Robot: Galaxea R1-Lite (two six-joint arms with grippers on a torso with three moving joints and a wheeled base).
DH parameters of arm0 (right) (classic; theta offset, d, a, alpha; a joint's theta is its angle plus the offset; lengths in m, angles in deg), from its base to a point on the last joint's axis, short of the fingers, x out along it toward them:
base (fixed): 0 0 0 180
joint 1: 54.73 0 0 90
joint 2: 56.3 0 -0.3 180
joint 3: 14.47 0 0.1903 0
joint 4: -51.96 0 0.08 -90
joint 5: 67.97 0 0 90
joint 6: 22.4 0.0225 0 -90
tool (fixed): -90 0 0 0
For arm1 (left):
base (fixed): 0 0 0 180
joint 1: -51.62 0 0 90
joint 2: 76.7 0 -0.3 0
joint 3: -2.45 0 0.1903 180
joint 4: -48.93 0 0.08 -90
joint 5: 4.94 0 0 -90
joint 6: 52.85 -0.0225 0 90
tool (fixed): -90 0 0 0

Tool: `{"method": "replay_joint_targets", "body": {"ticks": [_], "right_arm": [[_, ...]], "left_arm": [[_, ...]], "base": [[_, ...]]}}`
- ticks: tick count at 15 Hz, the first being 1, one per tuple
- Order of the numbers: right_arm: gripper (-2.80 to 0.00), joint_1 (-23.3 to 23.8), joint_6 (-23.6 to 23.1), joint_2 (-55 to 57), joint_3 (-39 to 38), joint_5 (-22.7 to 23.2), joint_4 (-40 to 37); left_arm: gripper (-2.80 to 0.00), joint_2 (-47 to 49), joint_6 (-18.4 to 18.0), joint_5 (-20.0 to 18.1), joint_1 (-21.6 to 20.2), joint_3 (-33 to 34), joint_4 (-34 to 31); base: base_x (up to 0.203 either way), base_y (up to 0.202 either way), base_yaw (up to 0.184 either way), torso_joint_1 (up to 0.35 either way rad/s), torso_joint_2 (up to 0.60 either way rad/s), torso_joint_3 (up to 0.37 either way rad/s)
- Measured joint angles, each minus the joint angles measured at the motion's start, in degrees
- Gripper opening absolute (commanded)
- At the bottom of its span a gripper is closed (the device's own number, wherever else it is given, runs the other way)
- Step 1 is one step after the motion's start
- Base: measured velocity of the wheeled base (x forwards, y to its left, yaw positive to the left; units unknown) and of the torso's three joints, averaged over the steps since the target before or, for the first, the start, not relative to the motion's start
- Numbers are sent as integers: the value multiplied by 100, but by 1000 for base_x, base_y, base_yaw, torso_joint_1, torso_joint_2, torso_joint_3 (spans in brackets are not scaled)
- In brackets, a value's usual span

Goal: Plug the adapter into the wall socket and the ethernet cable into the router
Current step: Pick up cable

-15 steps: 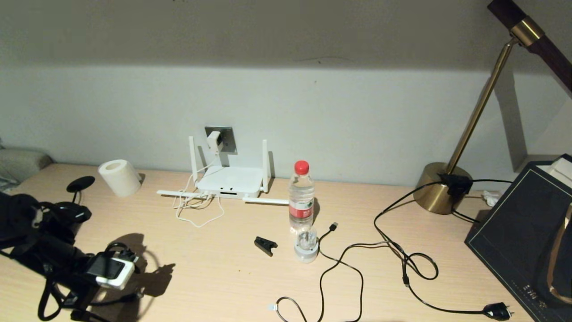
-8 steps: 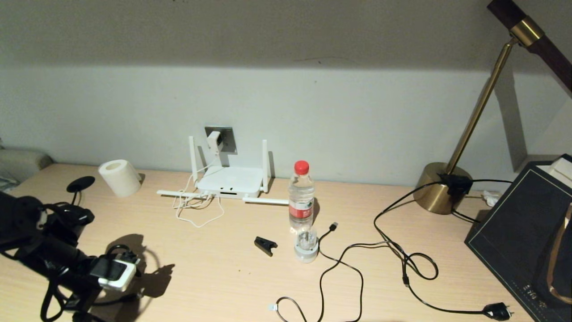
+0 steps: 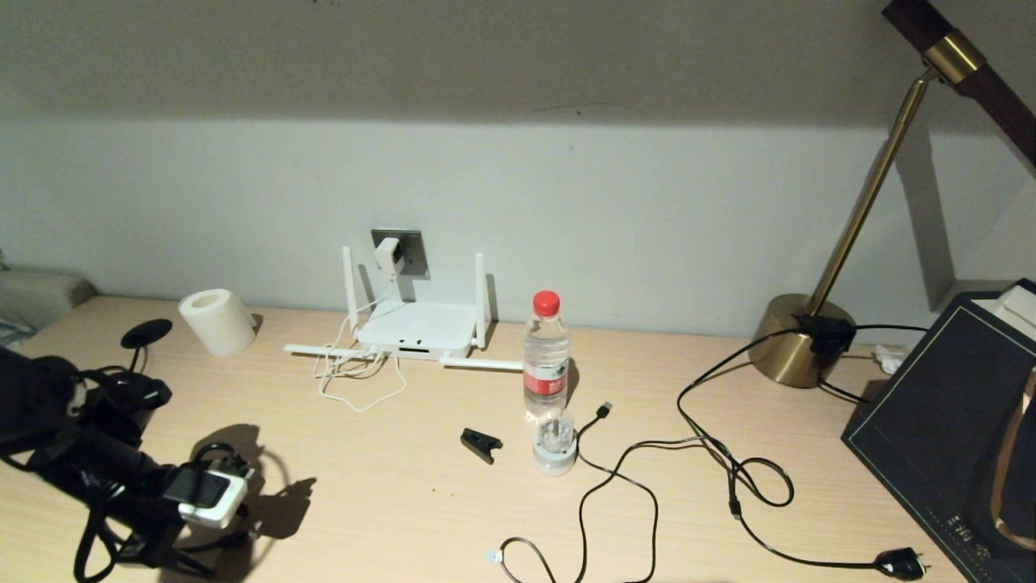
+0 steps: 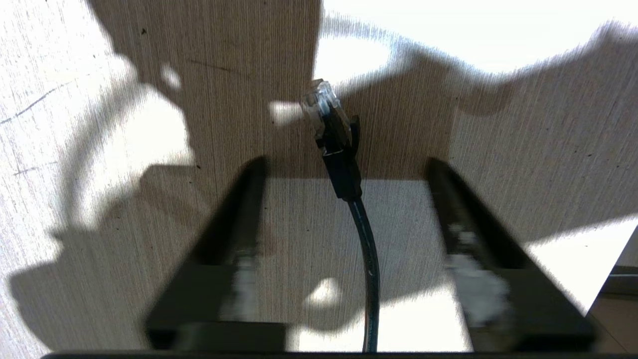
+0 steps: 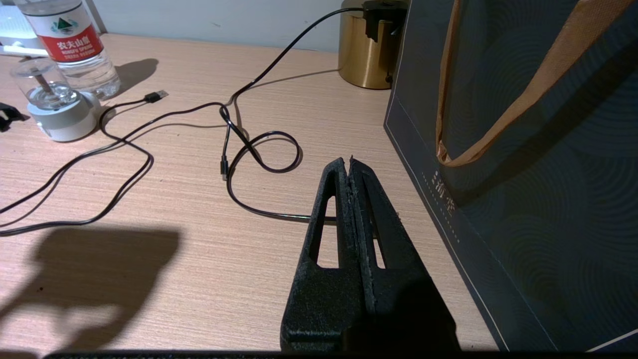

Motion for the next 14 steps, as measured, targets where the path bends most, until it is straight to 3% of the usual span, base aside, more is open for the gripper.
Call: {"method": "replay_joint_targets", "body": {"ticks": [11,14], "right_arm": [[-280,-2,3,0,0,0,-2],[-280,-2,0,0,0,0,-2]], "left_arm": [[-280,-118,22,-19,-6,2,-9],[-280,-440,305,-393,90,-179,-242]], "base": [[0,0,0,0,0,0],[0,0,0,0,0,0]]}}
